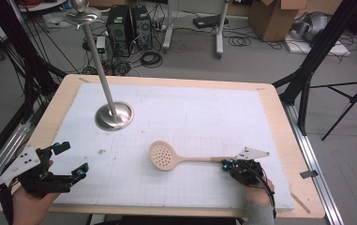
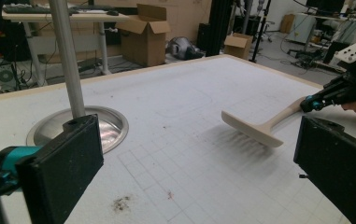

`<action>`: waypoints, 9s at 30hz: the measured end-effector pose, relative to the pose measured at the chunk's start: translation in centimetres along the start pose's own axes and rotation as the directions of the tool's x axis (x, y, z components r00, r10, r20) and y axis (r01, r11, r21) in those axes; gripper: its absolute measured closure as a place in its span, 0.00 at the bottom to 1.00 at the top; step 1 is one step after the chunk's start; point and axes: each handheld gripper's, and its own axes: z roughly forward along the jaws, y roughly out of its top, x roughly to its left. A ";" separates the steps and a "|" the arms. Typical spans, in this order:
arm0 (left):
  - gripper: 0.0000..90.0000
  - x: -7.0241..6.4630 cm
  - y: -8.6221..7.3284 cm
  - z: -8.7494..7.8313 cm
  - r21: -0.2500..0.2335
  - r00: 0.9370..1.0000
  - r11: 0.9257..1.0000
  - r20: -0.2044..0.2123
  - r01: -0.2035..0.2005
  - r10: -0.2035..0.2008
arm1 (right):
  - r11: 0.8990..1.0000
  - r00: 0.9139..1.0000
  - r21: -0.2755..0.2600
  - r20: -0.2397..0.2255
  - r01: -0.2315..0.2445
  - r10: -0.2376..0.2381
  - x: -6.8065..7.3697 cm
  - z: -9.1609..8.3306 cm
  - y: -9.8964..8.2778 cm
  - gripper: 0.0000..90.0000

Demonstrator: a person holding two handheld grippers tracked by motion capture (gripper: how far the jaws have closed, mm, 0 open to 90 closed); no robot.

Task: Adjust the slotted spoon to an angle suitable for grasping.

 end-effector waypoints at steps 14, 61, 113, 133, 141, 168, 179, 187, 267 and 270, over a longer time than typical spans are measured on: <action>0.02 0.0 0.0 0.2 0.009 1.000 1.000 0.000 -0.003 0.003 | 1.000 0.998 -0.008 0.051 0.026 -0.025 0.2 1.1 0.4 1.00; 0.02 -0.3 -0.3 0.4 0.019 1.000 1.000 0.031 -0.002 0.002 | 0.997 0.995 -0.046 -0.073 0.063 -0.066 5.7 8.9 7.6 1.00; 0.02 -0.5 -0.4 1.0 0.034 0.999 0.999 0.040 -0.007 0.006 | 0.995 0.998 -0.078 -0.020 0.060 -0.062 4.1 0.8 2.4 1.00; 0.02 -0.3 -0.4 1.6 0.036 0.999 0.999 0.051 -0.004 0.003 | 1.000 0.999 0.006 0.042 0.021 -0.021 3.0 -0.8 -1.0 1.00; 0.02 -0.3 -0.5 1.6 0.042 0.999 0.999 0.049 -0.005 0.003 | 1.000 0.999 -0.001 0.043 -0.016 0.016 1.9 0.0 -0.4 1.00; 0.02 -0.5 -0.8 0.6 0.044 1.000 0.999 0.029 0.001 -0.003 | 0.999 0.996 0.010 0.081 -0.030 0.030 -0.2 3.6 2.8 1.00; 0.02 -0.6 -1.1 -0.1 0.049 1.000 0.999 0.011 0.003 -0.004 | 1.000 0.997 0.004 0.078 -0.019 0.019 -0.3 5.0 4.0 1.00; 0.02 -0.7 -1.2 -0.7 0.054 1.000 0.999 -0.003 0.006 -0.006 | 1.000 0.996 -0.001 0.086 -0.010 0.010 -0.3 6.4 5.1 1.00; 0.02 -1.0 -1.7 -1.2 0.069 1.000 0.998 -0.005 -0.007 0.007 | 0.973 0.950 0.016 -0.218 0.232 -0.223 6.3 5.7 5.0 1.00; 0.02 -1.0 -1.7 -1.1 0.071 1.000 0.997 -0.001 -0.010 0.010 | 0.970 0.946 0.009 -0.221 0.244 -0.236 5.9 5.0 4.3 1.00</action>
